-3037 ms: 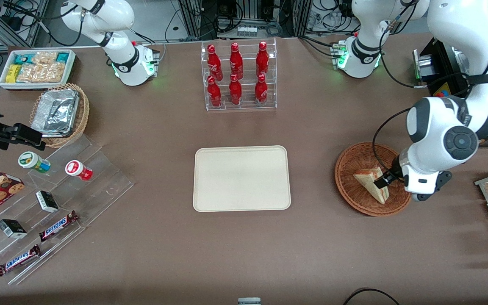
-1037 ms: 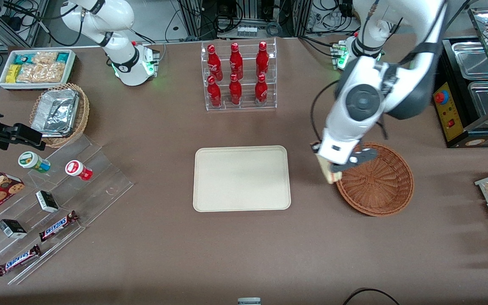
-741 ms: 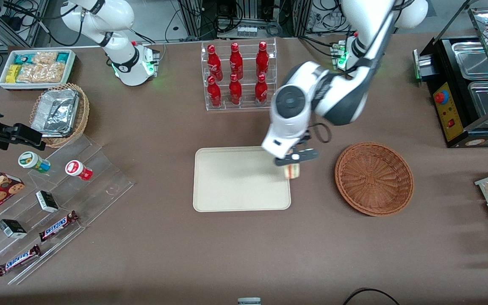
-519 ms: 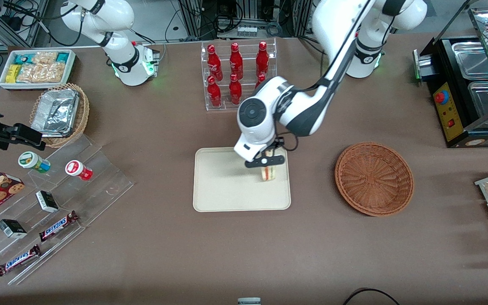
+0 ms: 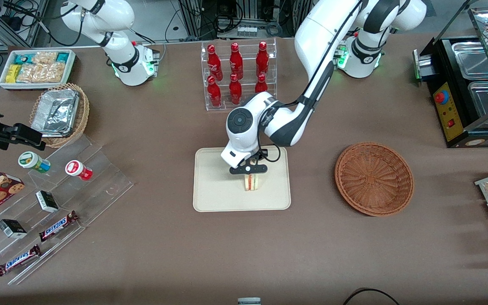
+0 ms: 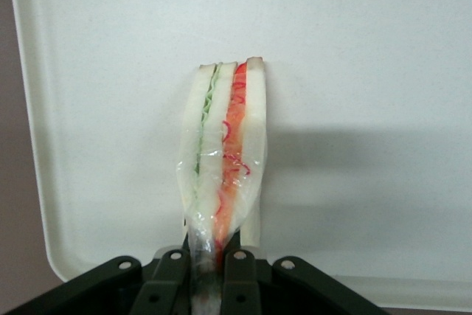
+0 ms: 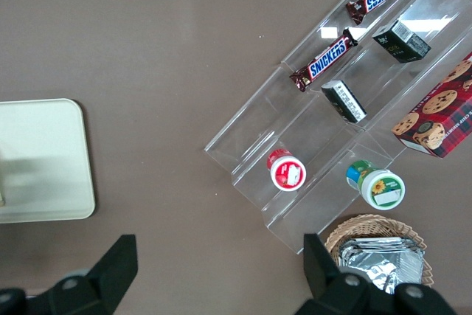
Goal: Place sandwich from basket to tray
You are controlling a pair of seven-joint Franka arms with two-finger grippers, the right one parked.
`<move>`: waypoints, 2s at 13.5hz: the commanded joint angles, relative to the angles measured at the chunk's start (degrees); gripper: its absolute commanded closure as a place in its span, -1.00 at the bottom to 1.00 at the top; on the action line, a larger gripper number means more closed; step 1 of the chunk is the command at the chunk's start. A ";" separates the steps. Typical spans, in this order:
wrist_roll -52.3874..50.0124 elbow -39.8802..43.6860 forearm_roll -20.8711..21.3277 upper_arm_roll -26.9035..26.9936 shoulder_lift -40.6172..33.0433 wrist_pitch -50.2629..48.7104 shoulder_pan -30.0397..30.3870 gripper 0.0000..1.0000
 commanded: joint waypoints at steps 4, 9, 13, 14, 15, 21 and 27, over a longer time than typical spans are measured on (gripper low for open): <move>-2.03 2.08 0.25 0.90 1.97 0.38 -1.26 -0.52; -2.03 2.08 1.57 0.98 -2.15 -4.69 -0.73 -0.97; -3.17 1.99 1.04 1.16 -10.75 -16.55 1.90 -0.98; -3.52 1.73 0.96 1.16 -13.04 -19.19 3.21 -0.98; -3.53 1.73 0.95 1.16 -15.06 -21.39 4.71 -0.97; 0.75 0.85 1.22 1.16 -28.77 -35.11 16.65 -0.97; 21.76 -1.34 1.04 1.16 -37.04 -42.86 30.54 -0.98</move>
